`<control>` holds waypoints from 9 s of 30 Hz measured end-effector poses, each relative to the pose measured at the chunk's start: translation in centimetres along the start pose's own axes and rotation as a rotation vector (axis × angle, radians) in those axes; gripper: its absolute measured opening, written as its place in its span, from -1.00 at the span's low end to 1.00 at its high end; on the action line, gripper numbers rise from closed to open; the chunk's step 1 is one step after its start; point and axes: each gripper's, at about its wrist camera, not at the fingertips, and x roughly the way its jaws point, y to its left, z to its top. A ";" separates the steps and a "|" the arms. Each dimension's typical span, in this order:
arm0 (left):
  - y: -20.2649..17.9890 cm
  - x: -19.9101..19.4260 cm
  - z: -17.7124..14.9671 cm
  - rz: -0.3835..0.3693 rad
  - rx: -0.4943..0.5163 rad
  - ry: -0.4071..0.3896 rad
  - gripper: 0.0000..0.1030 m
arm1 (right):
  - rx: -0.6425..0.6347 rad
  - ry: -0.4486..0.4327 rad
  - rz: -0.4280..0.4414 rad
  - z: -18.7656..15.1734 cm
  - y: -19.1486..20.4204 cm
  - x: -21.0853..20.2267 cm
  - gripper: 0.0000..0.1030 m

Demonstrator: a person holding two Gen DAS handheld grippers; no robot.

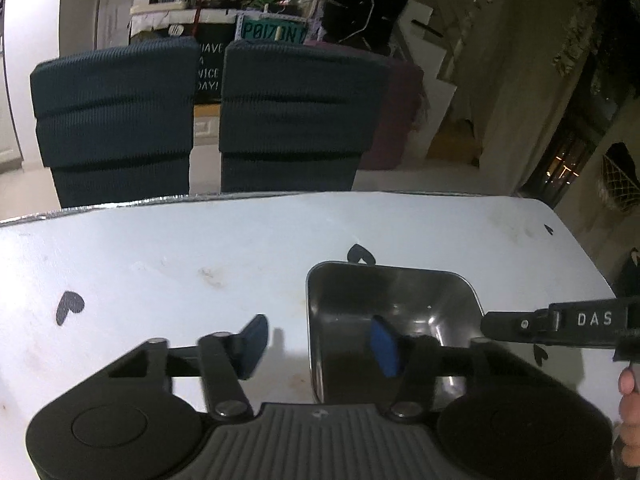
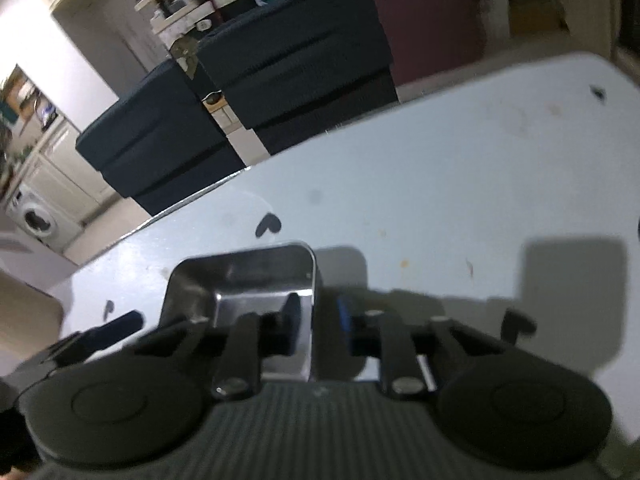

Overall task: Organize plates and bowls
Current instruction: 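Move both grippers to another square steel tray rim and close them, then lift the second steel tray with both grippers and carry it beside the oval bowl, then lower the second steel tray onto the table and open both grippers, then move both grippers to the oval steel bowl rim and close them, then lift the oval steel bowl with both grippers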

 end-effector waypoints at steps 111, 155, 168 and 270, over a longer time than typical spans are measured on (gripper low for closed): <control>-20.2 -8.6 -15.5 -0.112 0.025 0.148 -0.84 | -0.174 -0.034 -0.213 -11.4 -12.9 -16.6 -0.97; -19.4 -6.8 -14.2 -0.139 -0.001 0.163 -0.50 | -0.190 -0.016 -0.205 -8.8 -14.5 -12.1 -0.88; -20.2 -9.2 -13.7 -0.118 0.041 0.129 0.64 | -0.156 -0.062 -0.152 -9.9 -16.0 -15.6 0.20; -1.0 -8.7 -11.4 -0.012 -0.326 0.112 -0.87 | -0.287 0.069 0.000 -9.1 1.2 -5.9 -0.88</control>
